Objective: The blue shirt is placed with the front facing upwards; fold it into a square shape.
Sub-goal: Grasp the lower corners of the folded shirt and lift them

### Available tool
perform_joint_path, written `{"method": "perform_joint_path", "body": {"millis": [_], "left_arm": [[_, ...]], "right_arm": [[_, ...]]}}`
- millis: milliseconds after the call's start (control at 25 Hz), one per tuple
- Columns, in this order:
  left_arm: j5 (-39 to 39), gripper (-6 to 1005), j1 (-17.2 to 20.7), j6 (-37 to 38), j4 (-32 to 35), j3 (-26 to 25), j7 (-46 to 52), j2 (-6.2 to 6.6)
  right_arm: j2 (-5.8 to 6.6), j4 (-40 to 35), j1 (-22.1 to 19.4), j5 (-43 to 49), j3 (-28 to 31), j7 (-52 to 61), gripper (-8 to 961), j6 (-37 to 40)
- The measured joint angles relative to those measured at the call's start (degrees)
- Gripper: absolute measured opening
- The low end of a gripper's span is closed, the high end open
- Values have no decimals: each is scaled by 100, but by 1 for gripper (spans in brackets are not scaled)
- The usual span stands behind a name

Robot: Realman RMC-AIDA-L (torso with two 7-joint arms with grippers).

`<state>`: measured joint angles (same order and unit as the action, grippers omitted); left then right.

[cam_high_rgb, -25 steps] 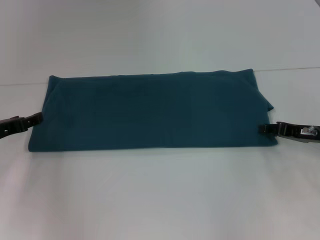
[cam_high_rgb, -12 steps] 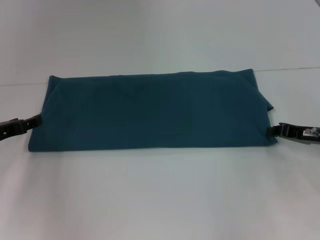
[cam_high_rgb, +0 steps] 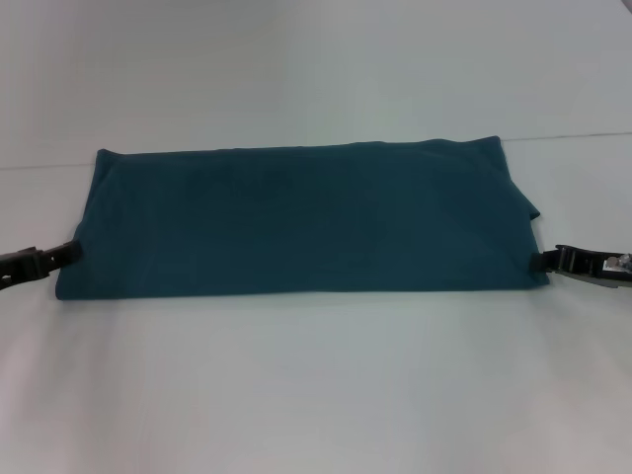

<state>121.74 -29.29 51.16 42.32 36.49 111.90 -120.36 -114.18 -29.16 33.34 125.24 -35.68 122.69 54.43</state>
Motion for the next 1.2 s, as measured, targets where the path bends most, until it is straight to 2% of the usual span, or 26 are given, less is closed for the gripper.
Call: {"method": "perform_joint_path", "body": {"millis": [560,1200], "left_arm": [[148,724,-4,-234,-240,43,-102,-62],[149,720,-159,-394,-414,120,-176,-68]], "right_arm": [[-3,-22,-13,1,-2,-7,21,39],[17,-37,-78,-13,6,-17,29,88]]}}
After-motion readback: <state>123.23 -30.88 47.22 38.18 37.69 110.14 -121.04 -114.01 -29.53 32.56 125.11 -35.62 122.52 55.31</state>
